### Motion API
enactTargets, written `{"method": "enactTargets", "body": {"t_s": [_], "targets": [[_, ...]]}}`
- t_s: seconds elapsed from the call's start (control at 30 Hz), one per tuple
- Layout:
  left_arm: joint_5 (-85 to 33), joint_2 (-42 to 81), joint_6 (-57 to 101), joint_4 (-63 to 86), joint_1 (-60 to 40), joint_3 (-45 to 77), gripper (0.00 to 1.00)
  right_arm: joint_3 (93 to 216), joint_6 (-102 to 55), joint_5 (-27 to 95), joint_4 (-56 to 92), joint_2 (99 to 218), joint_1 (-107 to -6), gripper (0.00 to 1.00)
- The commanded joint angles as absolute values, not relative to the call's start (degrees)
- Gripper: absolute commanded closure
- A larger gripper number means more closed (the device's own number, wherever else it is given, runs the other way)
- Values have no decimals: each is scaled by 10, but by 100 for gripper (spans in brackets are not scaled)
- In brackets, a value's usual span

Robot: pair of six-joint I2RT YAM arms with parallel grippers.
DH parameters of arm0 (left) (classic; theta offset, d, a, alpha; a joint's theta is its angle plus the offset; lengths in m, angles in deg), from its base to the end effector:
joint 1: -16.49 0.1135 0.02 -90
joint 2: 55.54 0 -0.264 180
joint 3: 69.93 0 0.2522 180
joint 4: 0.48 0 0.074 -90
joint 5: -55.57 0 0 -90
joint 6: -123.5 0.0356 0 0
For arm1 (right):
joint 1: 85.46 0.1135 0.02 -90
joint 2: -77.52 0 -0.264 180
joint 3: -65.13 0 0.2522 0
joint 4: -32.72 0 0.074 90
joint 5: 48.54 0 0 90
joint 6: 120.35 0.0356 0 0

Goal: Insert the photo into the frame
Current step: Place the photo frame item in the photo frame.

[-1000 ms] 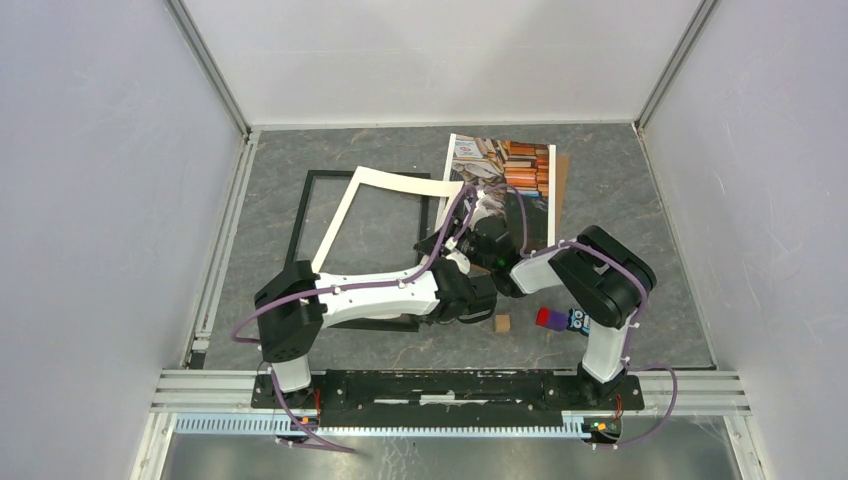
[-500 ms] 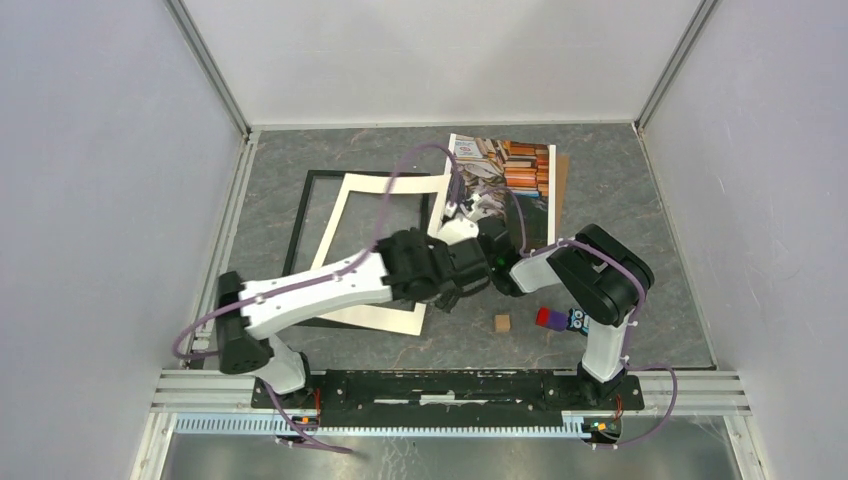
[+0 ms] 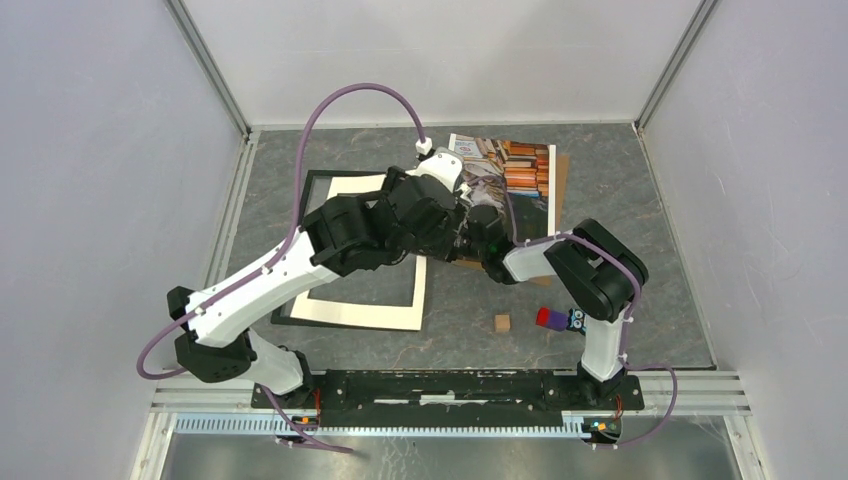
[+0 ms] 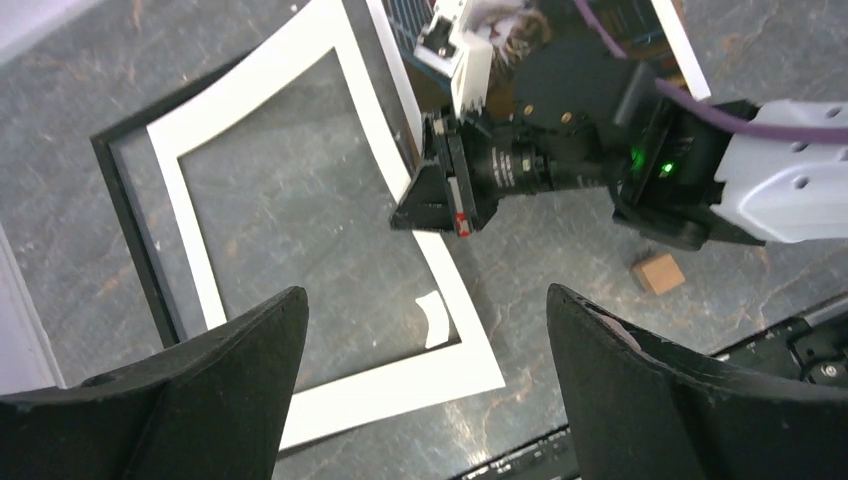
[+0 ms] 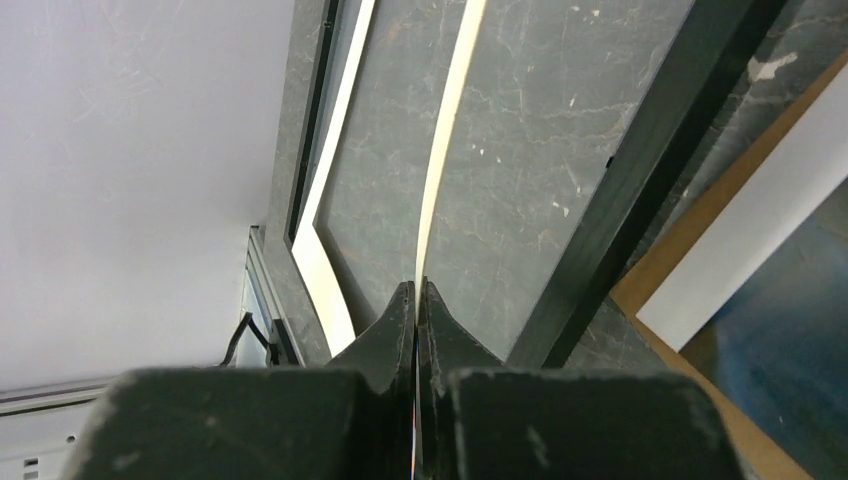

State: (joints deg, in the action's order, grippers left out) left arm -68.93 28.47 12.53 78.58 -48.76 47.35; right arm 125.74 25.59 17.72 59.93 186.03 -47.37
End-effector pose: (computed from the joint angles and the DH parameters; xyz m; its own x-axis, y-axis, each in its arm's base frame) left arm 0.1336 -0.2416 0.4403 -0.4889 0.3560 -0.7964 0.4371 0.8901 0.1296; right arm 0.2844 0.2411 0.1391 -0.8691 0.2823 -0.4061 -0.2519 0.4539 0.8547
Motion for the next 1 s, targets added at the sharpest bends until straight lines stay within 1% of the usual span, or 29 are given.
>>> {"method": "enactTargets", "body": {"t_s": [0.0,0.1,0.3,0.53,0.7,0.97], "targets": [[-726,281,217,702,-484,488,6,1300,260,172,595,1884,-473,100],[-755,261,248,652,-483,453,6,1321,244,176,567,1889,-473,100],[-820,190,308,519,-483,326,5,1366,234,167,539,1920,-474,100],[-835,84,363,398,-477,198,1,1400,226,158,514,1943,-468,99],[-830,51,359,375,-460,164,0,1418,227,158,509,1955,-463,95],[-816,48,362,370,-451,153,0,1429,235,166,509,1966,-459,93]]}}
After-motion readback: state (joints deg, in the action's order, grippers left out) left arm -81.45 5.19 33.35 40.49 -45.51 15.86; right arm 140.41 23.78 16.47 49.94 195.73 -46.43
